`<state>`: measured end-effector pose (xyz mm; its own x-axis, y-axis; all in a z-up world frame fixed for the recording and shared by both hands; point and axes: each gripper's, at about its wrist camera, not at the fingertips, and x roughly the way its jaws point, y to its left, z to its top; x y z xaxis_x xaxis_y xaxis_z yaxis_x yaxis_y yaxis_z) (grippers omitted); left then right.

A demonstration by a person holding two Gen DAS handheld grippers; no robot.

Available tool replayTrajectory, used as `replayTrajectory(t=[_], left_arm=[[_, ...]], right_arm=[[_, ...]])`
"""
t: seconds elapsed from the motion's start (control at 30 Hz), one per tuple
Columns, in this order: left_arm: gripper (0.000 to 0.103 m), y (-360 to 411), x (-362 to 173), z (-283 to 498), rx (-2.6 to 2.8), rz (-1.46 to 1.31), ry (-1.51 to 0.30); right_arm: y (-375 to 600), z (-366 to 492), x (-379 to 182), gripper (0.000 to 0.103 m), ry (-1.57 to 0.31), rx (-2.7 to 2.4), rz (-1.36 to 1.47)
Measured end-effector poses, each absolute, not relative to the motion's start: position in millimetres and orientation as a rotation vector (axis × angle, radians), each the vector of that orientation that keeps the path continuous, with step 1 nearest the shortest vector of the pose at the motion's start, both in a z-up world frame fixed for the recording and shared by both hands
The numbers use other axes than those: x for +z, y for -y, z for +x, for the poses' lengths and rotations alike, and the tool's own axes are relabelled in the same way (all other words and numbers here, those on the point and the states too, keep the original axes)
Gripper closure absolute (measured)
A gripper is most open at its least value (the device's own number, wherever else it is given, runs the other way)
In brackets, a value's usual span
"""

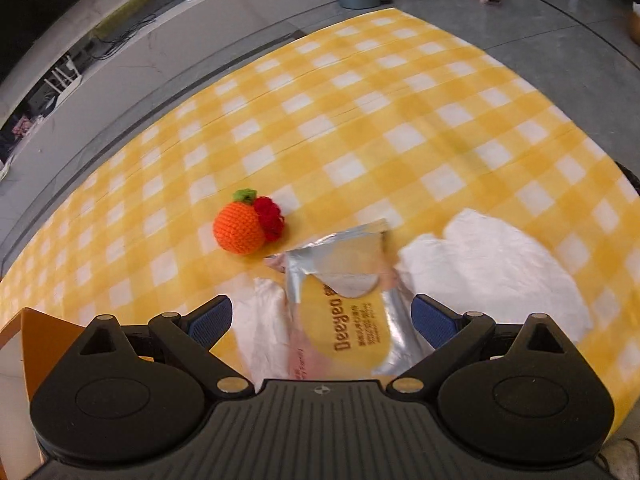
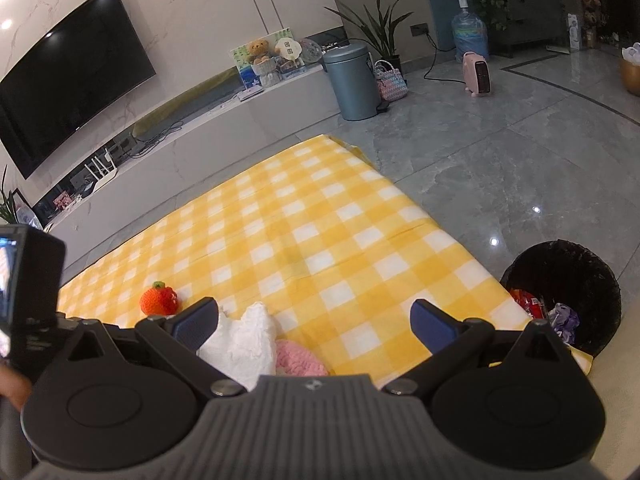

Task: Organize soft objects
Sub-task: 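Grasp the silver Deeyeo snack bag with the left tool and lift it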

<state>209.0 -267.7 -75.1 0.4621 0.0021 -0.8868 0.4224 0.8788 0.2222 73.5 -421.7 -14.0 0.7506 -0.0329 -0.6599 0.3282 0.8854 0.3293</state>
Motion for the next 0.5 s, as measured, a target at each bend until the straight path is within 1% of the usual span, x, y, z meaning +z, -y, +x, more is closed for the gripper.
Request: replayTrajectory(t=[0.43,0.47,0.5], left_arm=[[0.0,269.5,-105.7,237.5,-0.241,0.393,-1.225],[0.002,268.7,-108.2,238.1,-0.244,0.387,-1.232],[0.01,267.1,-108.9,237.5,-0.26,0.372,-1.23]], right_arm=[[420.0,77.1,-15.3,0.003,-0.705,-0.2,0.442],[419.6,77.5,-15.4,0.003,-0.706,-0.199,0.441],[419.3,77.8,-15.4,0.003,-0.707,-0.199,0.439]])
